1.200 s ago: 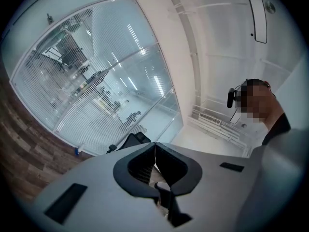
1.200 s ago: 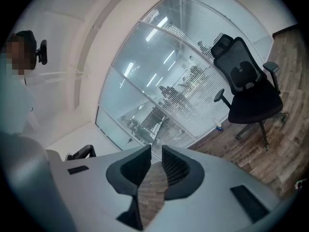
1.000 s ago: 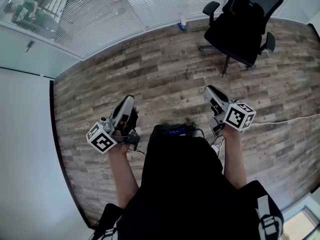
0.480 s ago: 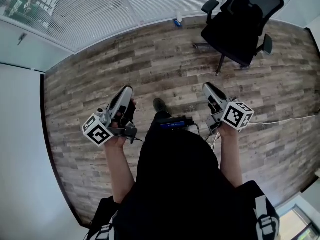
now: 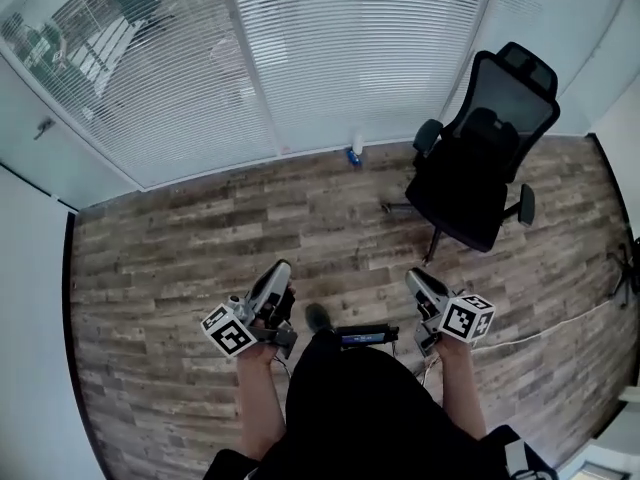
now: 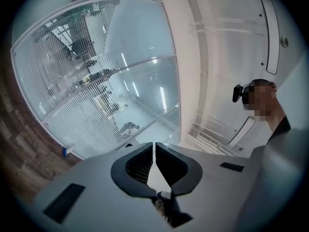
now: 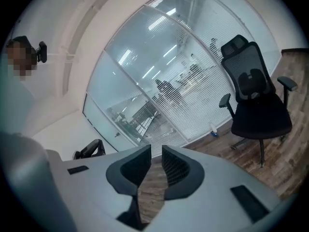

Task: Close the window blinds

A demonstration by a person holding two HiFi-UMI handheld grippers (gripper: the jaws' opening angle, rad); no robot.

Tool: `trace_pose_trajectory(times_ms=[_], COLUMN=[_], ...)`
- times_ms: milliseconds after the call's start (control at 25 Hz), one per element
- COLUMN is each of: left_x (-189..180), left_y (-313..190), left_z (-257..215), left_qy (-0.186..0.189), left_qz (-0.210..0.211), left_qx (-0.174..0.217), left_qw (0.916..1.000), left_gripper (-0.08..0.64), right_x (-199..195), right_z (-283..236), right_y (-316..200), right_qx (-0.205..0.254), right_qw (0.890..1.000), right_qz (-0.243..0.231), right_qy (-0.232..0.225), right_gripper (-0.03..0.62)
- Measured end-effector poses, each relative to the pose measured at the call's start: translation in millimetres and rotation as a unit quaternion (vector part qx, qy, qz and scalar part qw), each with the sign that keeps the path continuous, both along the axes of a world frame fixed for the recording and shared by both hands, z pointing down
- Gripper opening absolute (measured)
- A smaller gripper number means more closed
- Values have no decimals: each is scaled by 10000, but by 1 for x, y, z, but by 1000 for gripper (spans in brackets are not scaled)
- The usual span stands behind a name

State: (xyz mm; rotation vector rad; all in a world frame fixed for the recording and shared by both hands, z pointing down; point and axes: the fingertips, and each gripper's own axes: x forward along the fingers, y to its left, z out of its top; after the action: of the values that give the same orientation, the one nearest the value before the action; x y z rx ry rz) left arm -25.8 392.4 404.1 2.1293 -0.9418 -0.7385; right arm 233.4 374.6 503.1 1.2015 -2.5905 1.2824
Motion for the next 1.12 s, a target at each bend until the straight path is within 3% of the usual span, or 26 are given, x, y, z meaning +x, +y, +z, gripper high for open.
trace_pose_trajectory(times_ms=[440,760,840,960,1120], left_x=[-113,-138,-143,-158,-171], left_y=[-100,-143,-152,-170,-202], left_z=[14,17,18,21,19], left_qy=[272,287,235,75,-111], left_qz=[-448,-472,-574,-809,-1060], left_qx=[-158,-199,-233,-263,-281], left_qw=[9985,9983,9978,9963,9939], left_gripper=[14,15,47,109,110], right_x=[-108,-120,-125,-142,-168], right_z=[-28,-17,-13,-5,2], right_y=[-112,-157,-171,-200,-248], right_qx=[213,101,74,70,84], right_qw=[9987,9988,9988,9986,9968], right_qz=[-323,-187,-223,-407,-787], right_qy=[336,437,423,328,135], right_gripper=[74,75,75,75,75])
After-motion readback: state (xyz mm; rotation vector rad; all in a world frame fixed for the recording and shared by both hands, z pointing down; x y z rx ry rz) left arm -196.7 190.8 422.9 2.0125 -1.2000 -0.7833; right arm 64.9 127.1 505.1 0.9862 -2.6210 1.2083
